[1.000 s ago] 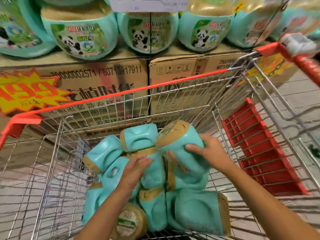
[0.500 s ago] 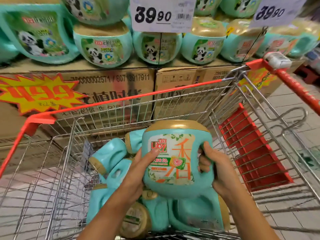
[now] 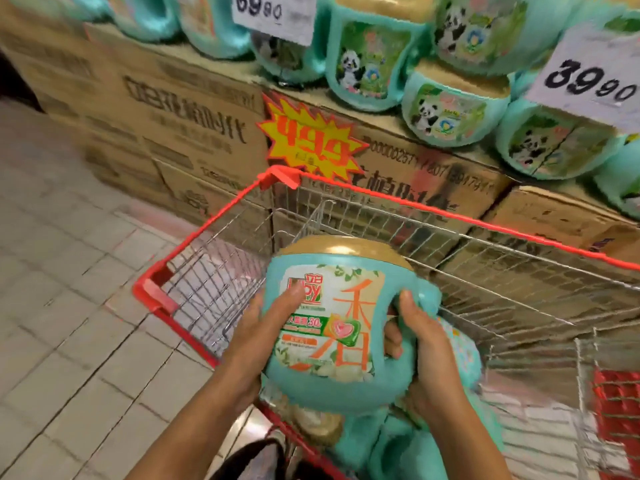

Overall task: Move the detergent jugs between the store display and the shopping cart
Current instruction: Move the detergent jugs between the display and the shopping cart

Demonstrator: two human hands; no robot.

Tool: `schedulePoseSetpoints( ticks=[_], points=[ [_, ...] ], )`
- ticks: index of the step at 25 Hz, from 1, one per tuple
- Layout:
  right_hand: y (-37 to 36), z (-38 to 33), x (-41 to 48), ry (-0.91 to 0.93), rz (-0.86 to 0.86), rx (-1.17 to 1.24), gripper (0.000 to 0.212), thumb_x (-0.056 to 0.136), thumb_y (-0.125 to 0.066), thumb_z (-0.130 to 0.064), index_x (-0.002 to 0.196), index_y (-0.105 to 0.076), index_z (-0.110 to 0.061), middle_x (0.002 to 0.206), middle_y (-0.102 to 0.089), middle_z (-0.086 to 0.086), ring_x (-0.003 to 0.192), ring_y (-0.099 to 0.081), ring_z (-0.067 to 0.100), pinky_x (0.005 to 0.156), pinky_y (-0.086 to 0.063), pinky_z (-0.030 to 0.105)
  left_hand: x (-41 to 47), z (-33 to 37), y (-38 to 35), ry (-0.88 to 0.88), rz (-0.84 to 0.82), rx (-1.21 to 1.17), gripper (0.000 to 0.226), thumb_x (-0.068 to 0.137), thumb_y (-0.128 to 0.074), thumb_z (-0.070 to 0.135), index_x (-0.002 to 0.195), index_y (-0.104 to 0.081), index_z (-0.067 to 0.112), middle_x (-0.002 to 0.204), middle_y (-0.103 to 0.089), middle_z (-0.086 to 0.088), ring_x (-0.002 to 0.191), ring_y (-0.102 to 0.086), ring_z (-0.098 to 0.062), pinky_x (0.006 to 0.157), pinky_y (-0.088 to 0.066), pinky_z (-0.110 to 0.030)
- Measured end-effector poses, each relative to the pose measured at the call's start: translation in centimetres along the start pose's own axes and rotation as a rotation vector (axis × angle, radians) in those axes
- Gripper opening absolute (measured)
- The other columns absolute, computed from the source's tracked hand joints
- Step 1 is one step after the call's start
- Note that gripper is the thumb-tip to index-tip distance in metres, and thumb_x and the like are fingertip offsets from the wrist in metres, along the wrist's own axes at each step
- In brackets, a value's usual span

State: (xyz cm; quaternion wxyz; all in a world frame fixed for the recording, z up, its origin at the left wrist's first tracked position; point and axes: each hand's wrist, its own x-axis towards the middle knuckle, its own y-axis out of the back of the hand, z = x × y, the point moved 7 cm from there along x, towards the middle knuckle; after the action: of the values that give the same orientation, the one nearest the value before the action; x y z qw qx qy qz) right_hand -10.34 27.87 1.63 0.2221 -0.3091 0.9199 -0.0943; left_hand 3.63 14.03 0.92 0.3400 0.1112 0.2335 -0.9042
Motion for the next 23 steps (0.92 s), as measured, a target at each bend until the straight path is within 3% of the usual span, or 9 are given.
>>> schedulePoseSetpoints(
  ticks=[6, 9, 16, 23],
  points=[
    [-12.9, 4.0, -0.1, -0.089, -0.295, -0.123, 0.039, 0.076, -0.063, -0.048, 0.068, -0.043, -0.015, 0.05, -0.031, 0.008, 0.044, -0.029, 0.019, 0.047, -0.029, 0.029, -7.9, 2.4, 10.6, -0.14, 0.361, -0.096, 0.058, 0.07, -0.073, 0.062, 0.111, -0.069, 0.021, 0.104, -0.075, -0.011, 0.091, -0.074, -0.029, 0.065, -0.059, -0.031],
    [-19.8, 6.3, -0.8, -0.113, -0.376, -0.164, 0.044, 0.071, -0.065, -0.047, 0.065, -0.041, -0.011, 0.048, -0.034, 0.006, 0.039, -0.031, 0.015, 0.046, -0.027, 0.027, -10.8, 3.8, 16.7, -0.177, 0.483, -0.132, 0.064, 0.066, -0.071, 0.062, 0.112, -0.069, 0.018, 0.102, -0.076, -0.01, 0.09, -0.074, -0.027, 0.064, -0.059, -0.029],
    [-36.0, 12.7, -1.4, -0.167, -0.462, -0.169, 0.051, 0.068, -0.066, -0.054, 0.061, -0.04, -0.011, 0.053, -0.032, 0.006, 0.046, -0.025, 0.017, 0.046, -0.022, 0.028, -14.2, 9.8, 31.8, -0.238, 0.571, -0.089, 0.063, 0.07, -0.065, 0.058, 0.118, -0.064, 0.016, 0.103, -0.076, -0.009, 0.092, -0.074, -0.027, 0.07, -0.061, -0.034],
    [-46.9, 15.2, 1.1, -0.151, -0.424, -0.19, 0.044, 0.071, -0.067, -0.051, 0.063, -0.046, -0.013, 0.05, -0.037, 0.001, 0.042, -0.031, 0.014, 0.046, -0.028, 0.025, -12.6, 15.5, 42.1, -0.222, 0.537, -0.086, 0.059, 0.073, -0.063, 0.058, 0.115, -0.065, 0.017, 0.102, -0.076, -0.008, 0.089, -0.074, -0.026, 0.063, -0.059, -0.029]
  ],
)
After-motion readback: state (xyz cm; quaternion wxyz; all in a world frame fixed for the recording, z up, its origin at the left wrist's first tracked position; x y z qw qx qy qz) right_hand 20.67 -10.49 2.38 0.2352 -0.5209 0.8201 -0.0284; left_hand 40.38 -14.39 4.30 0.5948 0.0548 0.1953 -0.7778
